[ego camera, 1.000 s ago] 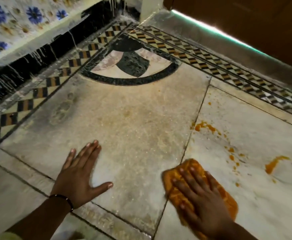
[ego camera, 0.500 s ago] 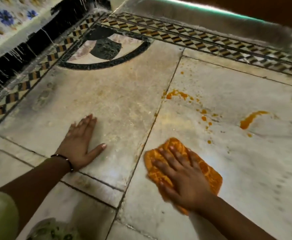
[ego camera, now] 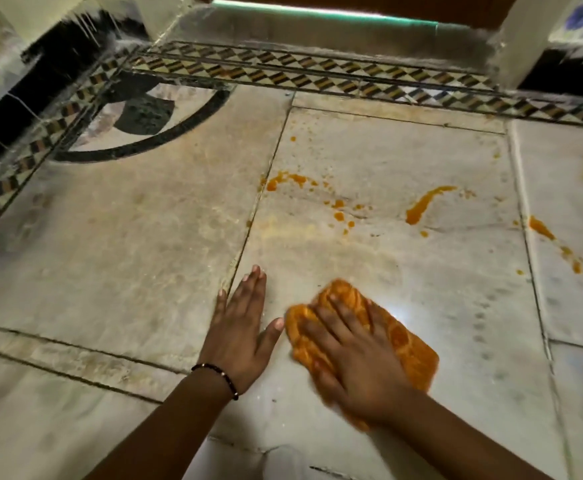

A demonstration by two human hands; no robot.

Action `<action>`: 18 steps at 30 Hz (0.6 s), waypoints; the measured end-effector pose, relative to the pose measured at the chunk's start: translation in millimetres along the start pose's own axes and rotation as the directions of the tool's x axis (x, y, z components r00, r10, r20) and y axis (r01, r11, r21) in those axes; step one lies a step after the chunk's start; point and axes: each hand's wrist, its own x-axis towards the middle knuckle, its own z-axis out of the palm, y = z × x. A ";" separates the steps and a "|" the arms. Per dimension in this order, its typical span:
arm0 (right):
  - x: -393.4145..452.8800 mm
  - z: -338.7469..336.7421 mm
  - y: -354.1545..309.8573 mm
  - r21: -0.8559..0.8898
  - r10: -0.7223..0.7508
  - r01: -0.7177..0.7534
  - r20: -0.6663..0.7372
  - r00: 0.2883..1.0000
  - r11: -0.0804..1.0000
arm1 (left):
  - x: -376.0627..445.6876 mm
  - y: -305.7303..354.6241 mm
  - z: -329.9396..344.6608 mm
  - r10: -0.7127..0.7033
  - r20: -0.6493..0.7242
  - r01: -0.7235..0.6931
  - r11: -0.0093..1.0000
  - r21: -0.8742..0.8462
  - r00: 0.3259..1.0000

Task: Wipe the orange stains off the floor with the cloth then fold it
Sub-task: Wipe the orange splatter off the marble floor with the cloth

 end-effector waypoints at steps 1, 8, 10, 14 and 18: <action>-21.2 2.3 5.6 -0.014 -0.001 0.001 0.019 1.000 1.000 | 1.4 -3.5 0.2 0.014 -0.014 -0.014 1.000 0.009 1.000; -15.6 -24.5 106.2 -0.067 0.382 -0.380 0.019 0.924 0.923 | -8.6 -15.3 25.5 -0.041 -0.060 0.046 0.995 0.088 0.997; 25.2 -26.1 101.8 -0.051 0.414 -0.415 -0.023 0.910 0.908 | -10.3 -15.8 30.8 -0.069 -0.076 0.079 0.986 0.144 0.995; 83.8 -25.2 47.1 -0.042 0.249 -0.248 0.007 0.969 0.968 | -7.3 -12.0 32.0 -0.082 -0.076 0.095 0.980 0.175 0.994; 41.4 -13.2 24.2 -0.012 0.040 -0.040 0.004 0.999 0.999 | -10.0 -13.1 31.7 -0.064 -0.072 0.076 0.980 0.182 0.995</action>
